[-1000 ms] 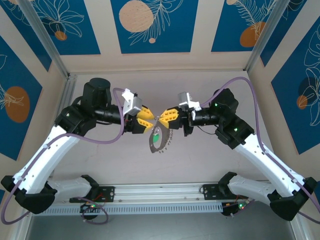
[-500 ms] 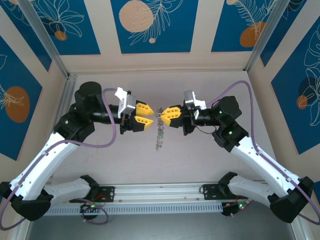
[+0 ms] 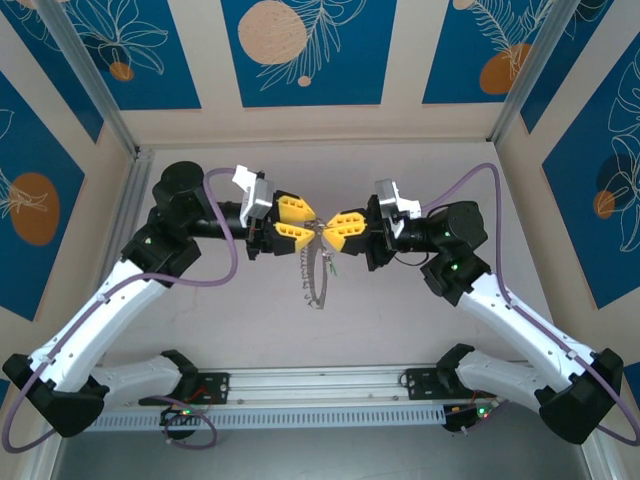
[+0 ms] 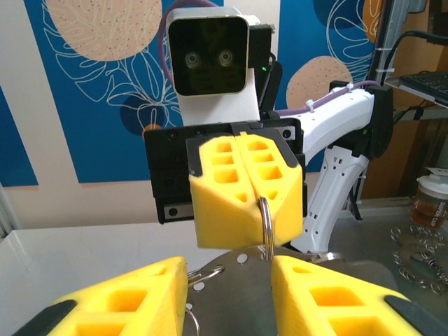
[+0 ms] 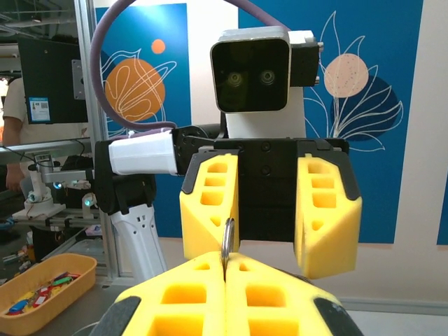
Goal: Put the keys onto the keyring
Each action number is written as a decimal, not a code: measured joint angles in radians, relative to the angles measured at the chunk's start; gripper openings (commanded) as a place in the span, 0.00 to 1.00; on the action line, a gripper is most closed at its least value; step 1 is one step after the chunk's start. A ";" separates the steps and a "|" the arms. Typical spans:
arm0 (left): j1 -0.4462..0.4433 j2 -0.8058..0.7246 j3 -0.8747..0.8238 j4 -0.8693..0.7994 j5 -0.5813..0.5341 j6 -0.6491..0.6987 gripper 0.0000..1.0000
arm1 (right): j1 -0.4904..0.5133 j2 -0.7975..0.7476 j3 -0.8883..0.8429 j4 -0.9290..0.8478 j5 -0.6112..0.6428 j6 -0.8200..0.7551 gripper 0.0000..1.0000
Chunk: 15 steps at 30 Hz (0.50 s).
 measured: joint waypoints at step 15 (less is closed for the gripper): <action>0.000 0.036 -0.007 0.088 0.055 -0.073 0.05 | 0.002 0.032 -0.012 0.051 0.026 0.003 0.00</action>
